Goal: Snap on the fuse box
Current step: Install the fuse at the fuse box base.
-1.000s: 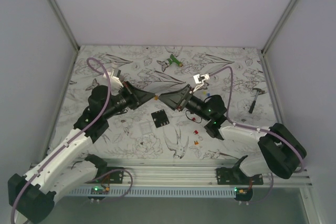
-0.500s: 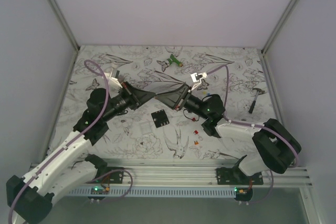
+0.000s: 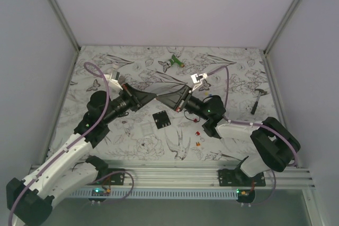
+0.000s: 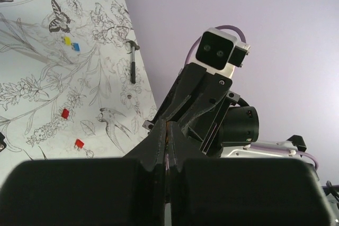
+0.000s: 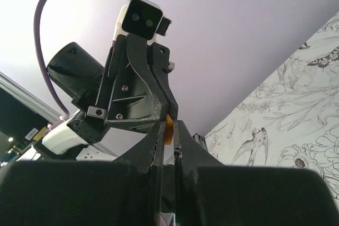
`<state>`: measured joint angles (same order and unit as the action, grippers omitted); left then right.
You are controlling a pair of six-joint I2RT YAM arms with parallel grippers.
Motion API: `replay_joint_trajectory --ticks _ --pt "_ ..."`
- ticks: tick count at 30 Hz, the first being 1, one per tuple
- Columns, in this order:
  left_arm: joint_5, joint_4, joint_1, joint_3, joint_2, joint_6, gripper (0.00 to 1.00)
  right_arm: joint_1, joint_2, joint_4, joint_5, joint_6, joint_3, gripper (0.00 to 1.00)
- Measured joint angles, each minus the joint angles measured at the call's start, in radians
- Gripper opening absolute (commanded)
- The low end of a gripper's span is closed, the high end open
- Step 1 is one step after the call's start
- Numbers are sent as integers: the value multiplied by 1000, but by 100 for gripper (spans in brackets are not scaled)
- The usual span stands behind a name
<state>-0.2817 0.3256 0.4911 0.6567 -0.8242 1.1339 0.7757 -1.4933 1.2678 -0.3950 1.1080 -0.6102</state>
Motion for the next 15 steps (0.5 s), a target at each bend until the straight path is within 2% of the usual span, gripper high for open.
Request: replay_joint_trajectory --ticks 2,5,9,15 --pt "1 10 0 -6 0 -1 17 0 0 -3 0 -2 0 2" --pt "21 19 0 -29 2 -17 30 0 0 -51 -10 -32 -13 0" --pt "68 18 -5 -85 9 -55 40 0 6 -196 -34 -113 -37 0" --pt "79 -54 -57 -135 22 -139 52 0 14 -553 -11 -283 -127 0"
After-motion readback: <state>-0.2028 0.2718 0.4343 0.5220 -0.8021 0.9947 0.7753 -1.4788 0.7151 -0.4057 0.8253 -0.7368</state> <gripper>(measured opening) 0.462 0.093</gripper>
